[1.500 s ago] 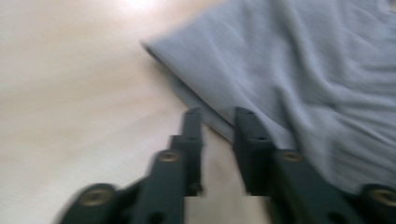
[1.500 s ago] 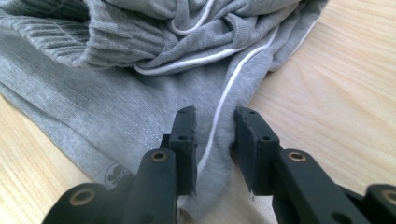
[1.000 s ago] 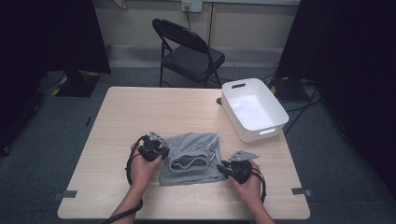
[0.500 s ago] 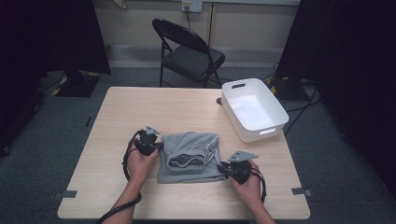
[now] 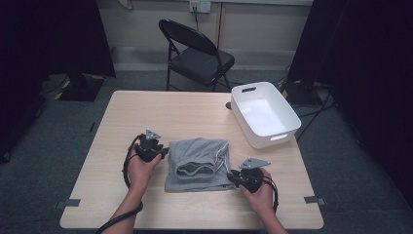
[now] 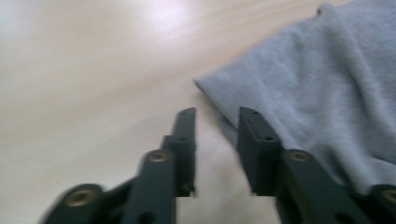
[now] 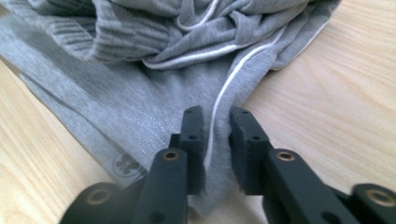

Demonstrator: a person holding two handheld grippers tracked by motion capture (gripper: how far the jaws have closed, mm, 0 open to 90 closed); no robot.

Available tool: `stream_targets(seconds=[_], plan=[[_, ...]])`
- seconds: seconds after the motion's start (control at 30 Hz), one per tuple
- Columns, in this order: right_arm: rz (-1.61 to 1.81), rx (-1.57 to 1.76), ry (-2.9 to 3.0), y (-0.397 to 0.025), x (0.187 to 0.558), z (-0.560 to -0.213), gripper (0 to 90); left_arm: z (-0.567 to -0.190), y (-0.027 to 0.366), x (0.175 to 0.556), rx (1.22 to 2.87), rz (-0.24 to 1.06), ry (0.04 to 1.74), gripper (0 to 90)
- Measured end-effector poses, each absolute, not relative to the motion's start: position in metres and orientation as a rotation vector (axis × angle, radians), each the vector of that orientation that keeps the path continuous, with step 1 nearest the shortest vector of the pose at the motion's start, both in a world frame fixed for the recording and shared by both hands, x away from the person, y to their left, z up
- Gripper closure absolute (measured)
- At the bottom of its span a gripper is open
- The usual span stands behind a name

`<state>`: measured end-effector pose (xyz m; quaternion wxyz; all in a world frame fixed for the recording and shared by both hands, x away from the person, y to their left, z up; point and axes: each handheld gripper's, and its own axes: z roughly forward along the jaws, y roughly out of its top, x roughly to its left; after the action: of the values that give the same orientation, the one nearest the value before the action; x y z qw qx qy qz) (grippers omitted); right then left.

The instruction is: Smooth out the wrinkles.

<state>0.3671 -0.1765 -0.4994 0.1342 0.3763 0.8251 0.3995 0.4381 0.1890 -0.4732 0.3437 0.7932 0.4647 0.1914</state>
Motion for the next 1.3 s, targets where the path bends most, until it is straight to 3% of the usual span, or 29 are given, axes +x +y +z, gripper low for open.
stream_targets(seconds=[0.2,0.37,0.47,0.57,0.6,0.7,1.0,1.07,1.13,1.17,1.23,1.3], plan=[[1.178,1.103,2.343,-0.174,0.366,-0.494,59.7,-0.473,0.185,0.457,2.011,0.520,1.189,54.1],[1.126,1.094,2.386,-0.167,0.363,-0.500,55.2,-0.488,0.175,0.478,2.044,0.487,1.226,52.4],[1.130,1.112,2.378,-0.167,0.362,-0.500,56.2,-0.495,0.172,0.483,2.024,0.435,1.234,58.1],[1.151,1.101,2.378,-0.169,0.362,-0.501,68.4,-0.493,0.168,0.484,2.024,0.369,1.241,79.2],[1.165,1.118,2.382,-0.170,0.362,-0.501,76.3,-0.492,0.167,0.485,2.049,0.385,1.231,85.0],[1.171,1.132,2.389,-0.170,0.360,-0.501,82.8,-0.487,0.165,0.485,2.083,0.419,1.265,87.4],[1.155,1.112,2.453,-0.176,0.347,-0.497,83.9,-0.483,0.169,0.483,2.046,0.440,1.264,87.7],[1.157,1.119,2.451,-0.176,0.347,-0.497,81.8,-0.483,0.168,0.479,2.045,0.452,1.252,86.0],[1.161,1.136,2.430,-0.176,0.348,-0.496,67.2,-0.481,0.170,0.475,2.038,0.472,1.226,72.4],[1.151,1.134,2.410,-0.176,0.349,-0.494,66.4,-0.479,0.172,0.471,2.027,0.479,1.222,70.5],[1.180,1.136,2.378,-0.177,0.353,-0.487,59.8,-0.475,0.175,0.464,2.009,0.487,1.206,56.1],[1.177,1.125,2.359,-0.176,0.356,-0.481,61.5,-0.469,0.177,0.454,2.023,0.518,1.168,54.6]])
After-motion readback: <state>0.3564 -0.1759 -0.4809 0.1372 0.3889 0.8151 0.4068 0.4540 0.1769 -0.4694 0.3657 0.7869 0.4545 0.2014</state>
